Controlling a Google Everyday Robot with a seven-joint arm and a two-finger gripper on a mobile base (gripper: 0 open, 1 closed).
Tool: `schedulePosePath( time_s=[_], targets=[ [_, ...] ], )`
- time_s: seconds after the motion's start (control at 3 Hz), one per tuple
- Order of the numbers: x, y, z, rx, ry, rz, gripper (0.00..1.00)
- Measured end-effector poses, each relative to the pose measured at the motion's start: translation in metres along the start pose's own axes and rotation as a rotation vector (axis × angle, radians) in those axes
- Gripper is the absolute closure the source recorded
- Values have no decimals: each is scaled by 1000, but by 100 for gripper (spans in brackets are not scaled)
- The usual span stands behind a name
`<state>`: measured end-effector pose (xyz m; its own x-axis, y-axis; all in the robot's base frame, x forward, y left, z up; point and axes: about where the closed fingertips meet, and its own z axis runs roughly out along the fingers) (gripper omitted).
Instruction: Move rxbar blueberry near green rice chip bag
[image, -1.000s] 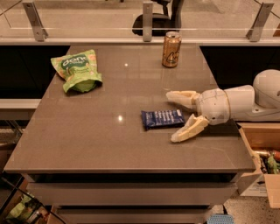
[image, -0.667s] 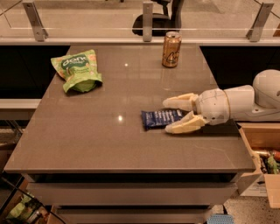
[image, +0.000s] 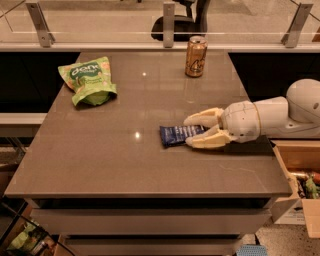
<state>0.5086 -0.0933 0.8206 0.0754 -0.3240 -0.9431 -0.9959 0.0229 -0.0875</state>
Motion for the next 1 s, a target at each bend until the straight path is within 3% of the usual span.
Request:
schedulePosePath(
  time_s=[0.33, 1.0],
  targets=[
    [-1, 0, 3, -5, -1, -1, 100],
    [-14, 1, 3, -3, 23, -4, 100]
  ],
)
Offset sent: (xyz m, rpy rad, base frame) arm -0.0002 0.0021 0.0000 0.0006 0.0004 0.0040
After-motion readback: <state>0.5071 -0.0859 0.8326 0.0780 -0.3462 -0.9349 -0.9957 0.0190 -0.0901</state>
